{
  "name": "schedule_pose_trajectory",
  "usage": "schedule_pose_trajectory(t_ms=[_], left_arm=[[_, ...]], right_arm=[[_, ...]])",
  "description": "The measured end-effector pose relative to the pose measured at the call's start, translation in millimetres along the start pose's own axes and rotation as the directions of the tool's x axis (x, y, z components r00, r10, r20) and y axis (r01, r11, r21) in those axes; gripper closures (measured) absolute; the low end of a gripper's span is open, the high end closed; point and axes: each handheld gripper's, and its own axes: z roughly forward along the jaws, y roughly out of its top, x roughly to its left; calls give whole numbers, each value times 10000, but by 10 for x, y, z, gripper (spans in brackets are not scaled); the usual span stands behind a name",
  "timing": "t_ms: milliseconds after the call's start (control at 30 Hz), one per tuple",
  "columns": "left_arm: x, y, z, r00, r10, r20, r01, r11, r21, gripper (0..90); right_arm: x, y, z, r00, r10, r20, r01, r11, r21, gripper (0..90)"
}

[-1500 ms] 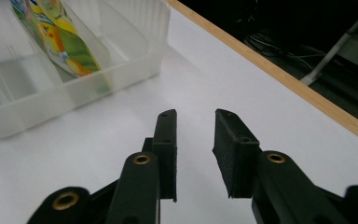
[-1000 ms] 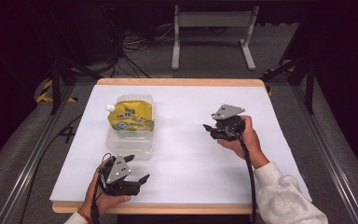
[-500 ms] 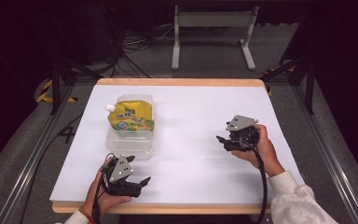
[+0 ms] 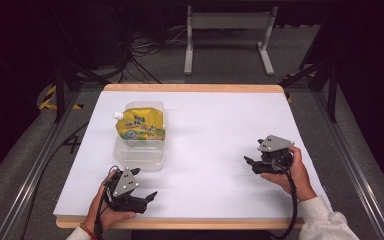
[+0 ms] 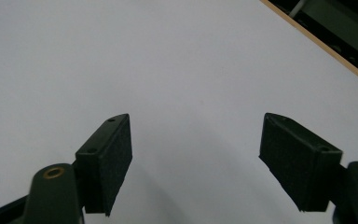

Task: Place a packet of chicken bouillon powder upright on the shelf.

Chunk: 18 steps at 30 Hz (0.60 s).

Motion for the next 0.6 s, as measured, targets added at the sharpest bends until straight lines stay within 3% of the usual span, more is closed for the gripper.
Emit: schedule_pose_trajectory(t_ms=[167, 600], left_arm=[[25, -21, 46, 9997, -264, -14, 264, 9996, 43, 91], [12, -24, 62, 9999, -100, 62, 99, 9999, 139, 66]], right_arm=[[11, -161, -62, 9997, 106, 203, -102, 9998, -162, 257], [56, -492, -227, 9985, 337, 439, -322, 9989, -347, 139]])
